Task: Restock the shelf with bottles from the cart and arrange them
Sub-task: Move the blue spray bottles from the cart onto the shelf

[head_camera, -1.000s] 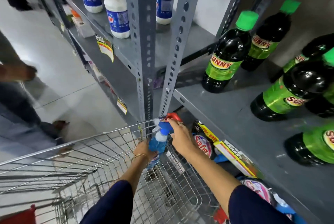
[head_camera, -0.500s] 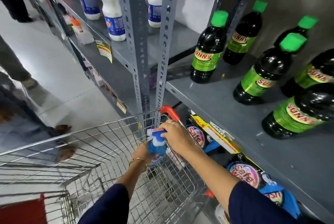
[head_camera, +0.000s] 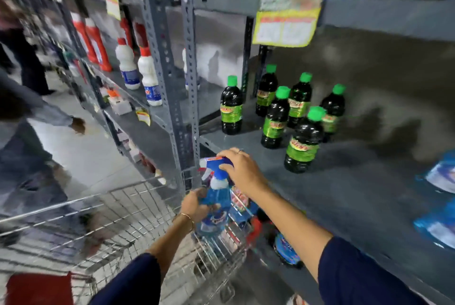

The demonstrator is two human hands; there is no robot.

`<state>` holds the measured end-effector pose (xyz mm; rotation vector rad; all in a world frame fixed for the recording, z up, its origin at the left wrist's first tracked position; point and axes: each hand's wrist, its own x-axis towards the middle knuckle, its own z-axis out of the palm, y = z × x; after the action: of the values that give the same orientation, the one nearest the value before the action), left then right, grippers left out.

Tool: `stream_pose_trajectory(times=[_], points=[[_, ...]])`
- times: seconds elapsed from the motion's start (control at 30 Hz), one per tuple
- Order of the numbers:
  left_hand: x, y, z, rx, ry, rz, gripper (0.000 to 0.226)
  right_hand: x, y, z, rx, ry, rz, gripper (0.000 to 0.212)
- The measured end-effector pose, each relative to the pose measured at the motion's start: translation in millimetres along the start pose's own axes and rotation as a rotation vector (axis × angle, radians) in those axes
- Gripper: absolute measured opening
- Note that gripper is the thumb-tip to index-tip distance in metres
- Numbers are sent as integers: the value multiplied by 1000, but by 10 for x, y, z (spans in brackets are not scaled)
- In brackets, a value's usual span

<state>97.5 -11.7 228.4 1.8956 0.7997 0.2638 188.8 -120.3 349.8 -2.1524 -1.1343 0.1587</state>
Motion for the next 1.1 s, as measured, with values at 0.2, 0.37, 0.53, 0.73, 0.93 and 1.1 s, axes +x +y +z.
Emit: stream_pose_trajectory(times=[0.2,0.37,0.53,0.73,0.93,1.1], points=[[-440,721,237,-110,-49,205,22,-488,-157,-843,-4,168,-48,27],[-757,1431,608,-33,-119,375,40,-954,-91,-1539,-44,322,-37,30],[-1052,2054,1202,-133,-309,442,39,-1468,136,-2230,-131,486,26,28],[-1440,2610,2054,-118,-503,548,33,-2163,505,-2942,-213,698,166,24],[-1815,3023,2822,-153,-619,589,28,-2696,750,-3411,-333,779,207,23],[-2027,3152,3407,-128,-632,627,35,-3151,1105,-3606,-425,814,299,25]])
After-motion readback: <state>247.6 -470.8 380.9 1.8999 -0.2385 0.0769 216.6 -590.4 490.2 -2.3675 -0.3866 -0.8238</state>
